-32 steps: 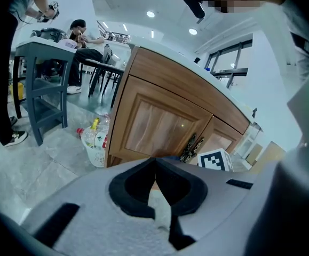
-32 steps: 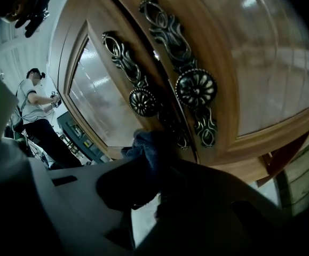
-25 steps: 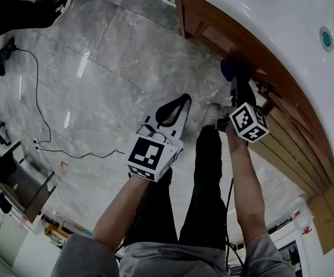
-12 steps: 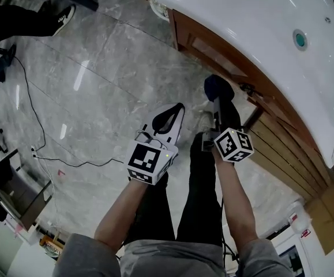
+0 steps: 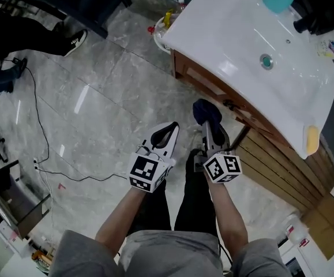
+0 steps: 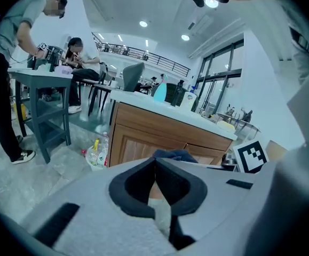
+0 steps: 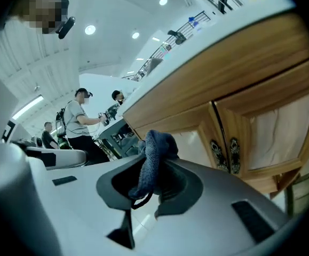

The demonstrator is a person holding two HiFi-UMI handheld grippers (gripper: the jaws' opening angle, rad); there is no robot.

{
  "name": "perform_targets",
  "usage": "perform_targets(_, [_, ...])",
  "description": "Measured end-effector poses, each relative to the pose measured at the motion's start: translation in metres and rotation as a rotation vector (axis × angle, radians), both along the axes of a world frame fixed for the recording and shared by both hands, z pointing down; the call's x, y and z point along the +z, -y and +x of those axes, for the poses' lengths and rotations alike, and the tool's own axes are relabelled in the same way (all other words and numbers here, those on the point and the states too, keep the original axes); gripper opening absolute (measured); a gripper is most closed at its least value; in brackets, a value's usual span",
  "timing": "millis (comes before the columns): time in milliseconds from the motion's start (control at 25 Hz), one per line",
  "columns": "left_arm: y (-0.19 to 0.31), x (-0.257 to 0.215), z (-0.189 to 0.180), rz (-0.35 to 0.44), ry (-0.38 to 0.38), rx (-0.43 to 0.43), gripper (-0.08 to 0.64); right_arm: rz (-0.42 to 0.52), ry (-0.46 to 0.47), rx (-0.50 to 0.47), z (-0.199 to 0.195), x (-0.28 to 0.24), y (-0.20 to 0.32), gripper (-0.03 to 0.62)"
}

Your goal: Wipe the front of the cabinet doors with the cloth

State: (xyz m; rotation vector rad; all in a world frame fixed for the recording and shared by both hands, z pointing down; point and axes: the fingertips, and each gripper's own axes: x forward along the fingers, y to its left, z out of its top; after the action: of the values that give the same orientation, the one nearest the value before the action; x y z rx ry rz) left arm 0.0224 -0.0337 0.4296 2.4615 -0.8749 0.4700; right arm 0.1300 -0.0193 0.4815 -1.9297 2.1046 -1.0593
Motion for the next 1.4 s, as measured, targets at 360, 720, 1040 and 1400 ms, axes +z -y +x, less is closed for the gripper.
perform_targets(360, [0.003,-0.097,-0.006,0.077,-0.020,-0.011,0.011,0.199,-0.107,-0.087,-0.010,-0.148,0.007,0.058])
perform_targets(720, [0.005,-0.217,-0.005,0.206,-0.064,-0.022,0.011,0.321,-0.160,-0.117,-0.015,-0.275,-0.001,0.058])
perform_targets(1040, [0.002,-0.293,0.007,0.309,-0.114,-0.002,0.011,0.432,-0.223,-0.134,-0.008,-0.350,-0.008,0.058])
perform_targets(1400, [0.000,-0.322,0.016,0.356,-0.151,0.026,0.011,0.481,-0.263,-0.123,0.001,-0.381,-0.014,0.057])
